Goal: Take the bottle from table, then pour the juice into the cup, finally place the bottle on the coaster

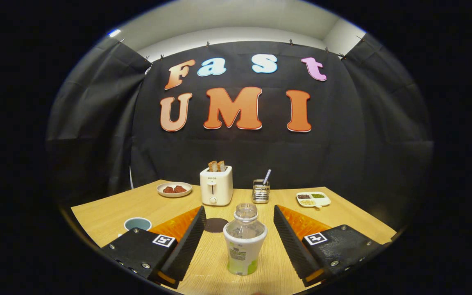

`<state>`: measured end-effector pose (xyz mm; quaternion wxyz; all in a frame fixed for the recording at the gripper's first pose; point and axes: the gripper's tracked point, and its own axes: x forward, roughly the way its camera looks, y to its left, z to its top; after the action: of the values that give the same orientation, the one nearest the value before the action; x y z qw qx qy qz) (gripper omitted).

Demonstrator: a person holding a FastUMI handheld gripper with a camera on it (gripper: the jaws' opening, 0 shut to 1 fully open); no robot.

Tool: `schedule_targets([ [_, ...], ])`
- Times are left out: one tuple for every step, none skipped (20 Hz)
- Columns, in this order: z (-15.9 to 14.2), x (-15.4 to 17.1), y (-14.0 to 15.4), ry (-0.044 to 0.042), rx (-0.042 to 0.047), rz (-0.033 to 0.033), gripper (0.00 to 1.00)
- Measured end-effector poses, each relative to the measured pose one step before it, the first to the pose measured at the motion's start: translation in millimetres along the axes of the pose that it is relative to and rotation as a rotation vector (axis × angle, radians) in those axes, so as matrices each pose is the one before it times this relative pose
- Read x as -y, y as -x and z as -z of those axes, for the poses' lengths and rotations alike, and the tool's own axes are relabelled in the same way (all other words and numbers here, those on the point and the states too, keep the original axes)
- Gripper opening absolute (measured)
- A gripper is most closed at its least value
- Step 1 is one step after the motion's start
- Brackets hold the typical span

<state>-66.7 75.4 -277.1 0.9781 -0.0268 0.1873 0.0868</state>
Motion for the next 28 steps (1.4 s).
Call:
schedule_targets([
  [7.18, -0.55, -2.42, -0.00283, -0.01388, 0.00209, 0.98],
  [6.56, -0.34, -2.54, -0.00304, -0.01409, 0.00122, 0.98],
  [7.68, -0.59, -2.12, -0.00315, -0.01266, -0.0017, 0.98],
  [6.46, -0.44, -2.84, -0.00253, -0.01456, 0.00015, 0.98],
  [5.6, -1.25, -2.64, -0.00036, -0.01226, -0.00168, 0.98],
  [5.46, 0.2, -3.74, 0.00215, -0.00891, 0.00221, 0.98],
  [5.51, 0.78, -3.73, 0.00262, -0.01118, 0.00699, 0.98],
  [7.19, 1.07, -4.4, 0.00089, -0.01018, 0.00686, 0.98],
  [7.98, 0.66, -4.0, 0.0, -0.01812, 0.00734, 0.98],
  [8.83, 1.06, -5.93, -0.0034, -0.01877, 0.00694, 0.98],
  [7.63, 0.66, -4.49, -0.00628, -0.0209, 0.00754, 0.96],
  [7.21, 0.06, -5.4, -0.00771, -0.01574, 0.00546, 0.95],
  [5.6, 1.19, -5.13, -0.00773, -0.01547, 0.00997, 0.93],
  [6.84, 2.06, -6.12, -0.00794, -0.01533, 0.00974, 0.91],
  [6.02, 1.86, -5.55, -0.0109, -0.01622, 0.00983, 0.88],
  [6.26, 0.48, -5.16, -0.01425, -0.01564, 0.00862, 0.85],
  [2.8, 1.34, -3.98, -0.01521, -0.0017, 0.00745, 0.8],
  [2.18, 1.38, -0.42, -0.0049, -0.00042, 0.00892, 0.77],
  [-0.81, 0.39, -3.36, -0.00044, 0.0194, 0.00797, 0.69],
  [-0.71, 1.13, -0.08, 0.00759, 0.00017, 0.01184, 0.68],
  [-1.9, -0.01, 0.63, 0.01065, 0.00139, 0.00691, 0.66],
  [-0.27, -2.62, -1.16, 0.02031, -0.00484, 0.00181, 0.65],
  [-1.1, -1.22, 0.71, 0.03335, -0.00126, 0.00492, 0.63],
  [-4.16, -1.33, 1.11, 0.04773, 0.0096, 0.01024, 0.62],
  [-7.09, -0.1, 1.88, 0.04865, 0.01711, 0.01083, 0.61],
  [-7.47, -1.37, 1.02, 0.05421, 0.01771, 0.01228, 0.6],
  [-7.69, 0.59, 1.47, 0.05759, 0.01931, 0.0162, 0.6],
  [-8.75, -1.26, 2.1, 0.0669, 0.02018, 0.01268, 0.6],
])
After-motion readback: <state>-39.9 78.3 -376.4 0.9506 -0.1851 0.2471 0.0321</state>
